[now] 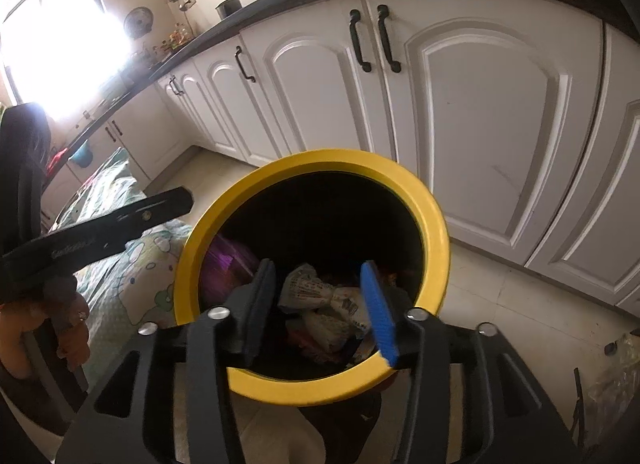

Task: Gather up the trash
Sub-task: 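Open the left tool over the bin while the right tool opens too, then move both open tools back to the quilt toward the remaining wrappers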

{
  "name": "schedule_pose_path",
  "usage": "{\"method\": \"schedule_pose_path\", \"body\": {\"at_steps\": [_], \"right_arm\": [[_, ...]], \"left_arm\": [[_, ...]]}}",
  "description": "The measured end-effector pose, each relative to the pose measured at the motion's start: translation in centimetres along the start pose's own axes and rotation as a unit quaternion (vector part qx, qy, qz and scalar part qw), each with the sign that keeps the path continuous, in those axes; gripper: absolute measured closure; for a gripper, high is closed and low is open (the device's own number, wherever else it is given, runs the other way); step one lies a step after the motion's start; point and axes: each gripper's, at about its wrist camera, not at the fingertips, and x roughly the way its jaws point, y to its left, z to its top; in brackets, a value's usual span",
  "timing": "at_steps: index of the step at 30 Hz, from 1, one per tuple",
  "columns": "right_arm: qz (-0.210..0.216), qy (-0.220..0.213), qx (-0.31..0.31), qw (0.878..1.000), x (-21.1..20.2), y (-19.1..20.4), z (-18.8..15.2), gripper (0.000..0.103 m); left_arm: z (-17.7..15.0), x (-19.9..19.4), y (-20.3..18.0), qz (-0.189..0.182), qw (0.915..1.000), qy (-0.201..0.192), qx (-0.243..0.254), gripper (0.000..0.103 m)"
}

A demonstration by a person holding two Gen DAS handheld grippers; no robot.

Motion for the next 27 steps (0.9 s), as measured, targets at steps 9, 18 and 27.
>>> {"method": "schedule_pose_path", "body": {"at_steps": [9, 18, 27], "right_arm": [[-0.013, -0.02, 0.019, 1.0, -0.8, -0.4, 0.3, 0.032], [-0.011, -0.043, 0.007, 0.999, -2.2, 1.3, 0.8, 0.025], [0.025, -0.052, -0.03, 0.998, -3.1, 5.3, 1.0, 0.024]], "left_arm": [[-0.1, -2.4, 1.8, 0.017, 0.9994, -0.019, -0.025, 0.011], [-0.2, -5.3, 3.3, 0.036, 0.9977, -0.046, -0.035, 0.011], [-1.2, -9.3, 6.5, 0.063, 0.994, -0.074, -0.05, 0.011]]}}
